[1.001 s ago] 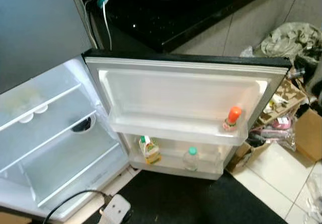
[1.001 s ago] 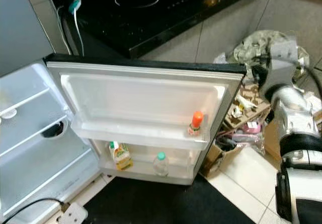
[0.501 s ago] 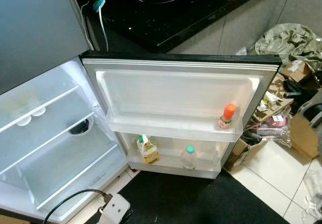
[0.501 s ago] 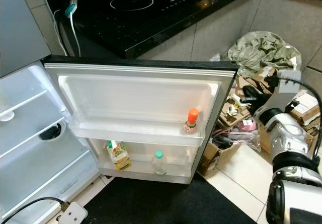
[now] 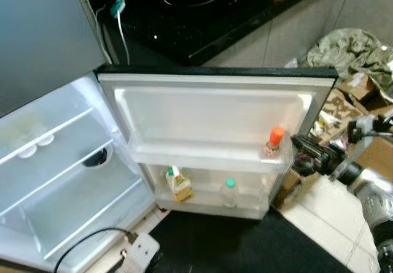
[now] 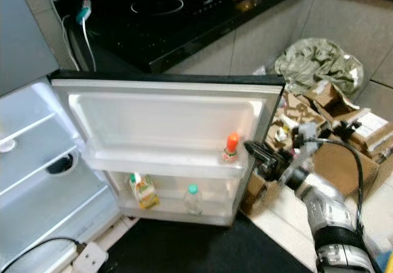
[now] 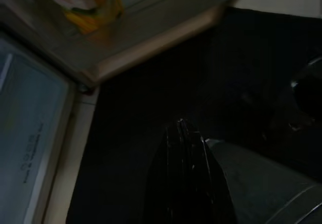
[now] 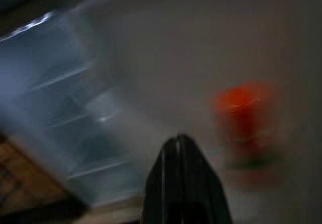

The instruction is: Restocking fridge

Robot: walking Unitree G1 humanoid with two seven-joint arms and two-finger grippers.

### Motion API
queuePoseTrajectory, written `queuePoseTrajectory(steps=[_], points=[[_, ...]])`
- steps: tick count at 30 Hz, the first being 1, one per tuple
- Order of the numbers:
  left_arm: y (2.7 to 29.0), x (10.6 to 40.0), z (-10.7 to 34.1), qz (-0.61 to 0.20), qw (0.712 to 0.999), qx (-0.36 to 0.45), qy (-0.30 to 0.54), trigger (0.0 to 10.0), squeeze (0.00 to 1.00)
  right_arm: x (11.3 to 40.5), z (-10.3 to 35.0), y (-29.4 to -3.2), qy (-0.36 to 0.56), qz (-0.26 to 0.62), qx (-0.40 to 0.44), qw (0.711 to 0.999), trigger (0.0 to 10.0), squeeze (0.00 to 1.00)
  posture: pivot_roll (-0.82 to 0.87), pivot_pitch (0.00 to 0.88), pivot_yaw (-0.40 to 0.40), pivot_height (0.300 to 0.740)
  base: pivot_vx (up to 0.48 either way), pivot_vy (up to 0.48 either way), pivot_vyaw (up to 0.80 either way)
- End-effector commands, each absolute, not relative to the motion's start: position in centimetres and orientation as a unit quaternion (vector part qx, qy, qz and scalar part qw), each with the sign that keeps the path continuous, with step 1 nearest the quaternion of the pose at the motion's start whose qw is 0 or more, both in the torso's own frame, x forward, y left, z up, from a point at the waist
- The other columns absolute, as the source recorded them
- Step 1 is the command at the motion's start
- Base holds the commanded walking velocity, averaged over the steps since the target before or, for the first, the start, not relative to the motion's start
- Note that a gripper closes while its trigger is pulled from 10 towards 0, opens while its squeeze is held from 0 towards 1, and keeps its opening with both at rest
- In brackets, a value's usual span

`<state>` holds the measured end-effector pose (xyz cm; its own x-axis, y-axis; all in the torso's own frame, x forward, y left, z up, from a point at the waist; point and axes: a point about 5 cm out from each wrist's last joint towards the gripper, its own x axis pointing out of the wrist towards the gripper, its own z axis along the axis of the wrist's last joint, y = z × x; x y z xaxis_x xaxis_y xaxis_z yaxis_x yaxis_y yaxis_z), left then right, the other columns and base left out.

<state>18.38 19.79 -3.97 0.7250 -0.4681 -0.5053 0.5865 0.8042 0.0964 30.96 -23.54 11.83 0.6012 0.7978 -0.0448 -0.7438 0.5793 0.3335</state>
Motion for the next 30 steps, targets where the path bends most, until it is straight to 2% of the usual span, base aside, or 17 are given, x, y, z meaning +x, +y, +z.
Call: queuePoseTrajectory(steps=[1,3,5,7,9,10,11,12,14,15,16,17,19,20,22,24,30], points=[[20.0,17.4,-4.6,-0.287,0.915,0.121,0.256,10.0,0.00,29.6,10.9,-22.9,0.129,0.480,0.148,0.855,10.0,0.00,-0.06,0.142,0.056,0.726,0.000,0.000,0.00],[20.0,17.3,-4.7,-0.287,0.915,0.121,0.257,10.0,0.00,27.7,9.8,-22.7,0.166,0.511,0.165,0.827,10.0,0.00,-0.06,0.142,0.055,0.726,0.000,0.000,0.00],[20.0,17.3,-4.7,-0.287,0.915,0.121,0.257,10.0,0.00,27.7,9.8,-22.7,0.166,0.511,0.165,0.827,10.0,0.00,-0.06,0.142,0.055,0.726,0.000,0.000,0.00],[20.0,17.1,-4.8,-0.286,0.914,0.121,0.261,10.0,0.00,24.9,8.2,-22.9,0.213,0.531,0.177,0.801,10.0,0.00,-0.06,0.145,0.055,0.726,0.000,0.000,0.00],[20.0,17.1,-4.8,-0.286,0.914,0.121,0.261,10.0,0.00,24.9,8.2,-22.9,0.213,0.531,0.177,0.801,10.0,0.00,-0.06,0.145,0.055,0.726,0.000,0.000,0.00],[20.1,17.0,-4.9,-0.286,0.913,0.121,0.264,10.0,0.00,23.5,7.2,-23.0,0.238,0.536,0.177,0.791,10.0,0.00,-0.06,0.145,0.055,0.726,0.000,0.000,0.00],[20.2,16.9,-5.4,-0.277,0.909,0.124,0.287,10.0,0.00,21.3,2.4,-24.2,0.344,0.457,0.093,0.815,10.0,0.00,-0.07,0.144,0.056,0.726,0.000,0.000,0.00],[20.2,16.9,-5.4,-0.277,0.909,0.124,0.287,10.0,0.00,21.3,2.4,-24.2,0.344,0.457,0.093,0.815,10.0,0.00,-0.07,0.144,0.056,0.726,0.000,0.000,0.00],[20.6,16.8,-6.3,-0.244,0.901,0.127,0.335,10.0,0.00,19.9,-1.6,-25.6,0.425,0.337,-0.016,0.840,10.0,0.00,-0.07,0.140,0.058,0.726,0.000,0.000,0.00],[20.6,16.8,-6.3,-0.244,0.901,0.127,0.335,10.0,0.00,19.9,-1.6,-25.6,0.425,0.337,-0.016,0.840,10.0,0.00,-0.07,0.140,0.058,0.726,0.000,0.000,0.00],[21.0,17.0,-6.8,-0.201,0.902,0.116,0.363,10.0,0.00,19.7,-2.9,-26.5,0.437,0.248,-0.032,0.864,10.0,0.00,-0.07,0.135,0.057,0.726,0.000,0.000,0.00],[21.0,17.0,-6.8,-0.201,0.902,0.116,0.363,10.0,0.00,19.7,-2.9,-26.5,0.437,0.248,-0.032,0.864,10.0,0.00,-0.07,0.135,0.057,0.726,0.000,0.000,0.00],[22.0,16.8,-7.4,-0.109,0.904,0.077,0.406,10.0,0.00,19.0,-4.2,-27.6,0.447,0.099,-0.045,0.888,10.0,0.00,-0.07,0.127,0.058,0.726,0.000,0.000,0.00],[22.0,16.8,-7.4,-0.109,0.904,0.077,0.406,10.0,0.00,19.0,-4.2,-27.6,0.447,0.099,-0.045,0.888,10.0,0.00,-0.07,0.127,0.058,0.726,0.000,0.000,0.00],[22.6,16.6,-7.8,-0.047,0.901,0.044,0.429,10.0,0.00,18.1,-5.0,-27.8,0.446,0.006,-0.026,0.895,10.0,0.00,-0.07,0.122,0.059,0.726,0.000,0.000,0.00],[22.6,16.7,-7.8,-0.034,0.902,0.036,0.429,10.0,0.00,17.7,-5.4,-27.6,0.446,-0.013,-0.016,0.895,10.0,0.00,-0.07,0.122,0.059,0.726,0.000,0.000,0.00],[21.1,18.0,-7.7,-0.049,0.901,0.032,0.429,10.0,0.00,15.6,-8.0,-23.7,0.470,-0.019,-0.036,0.882,10.0,0.00,-0.07,0.105,0.075,0.726,0.000,0.000,0.00]])
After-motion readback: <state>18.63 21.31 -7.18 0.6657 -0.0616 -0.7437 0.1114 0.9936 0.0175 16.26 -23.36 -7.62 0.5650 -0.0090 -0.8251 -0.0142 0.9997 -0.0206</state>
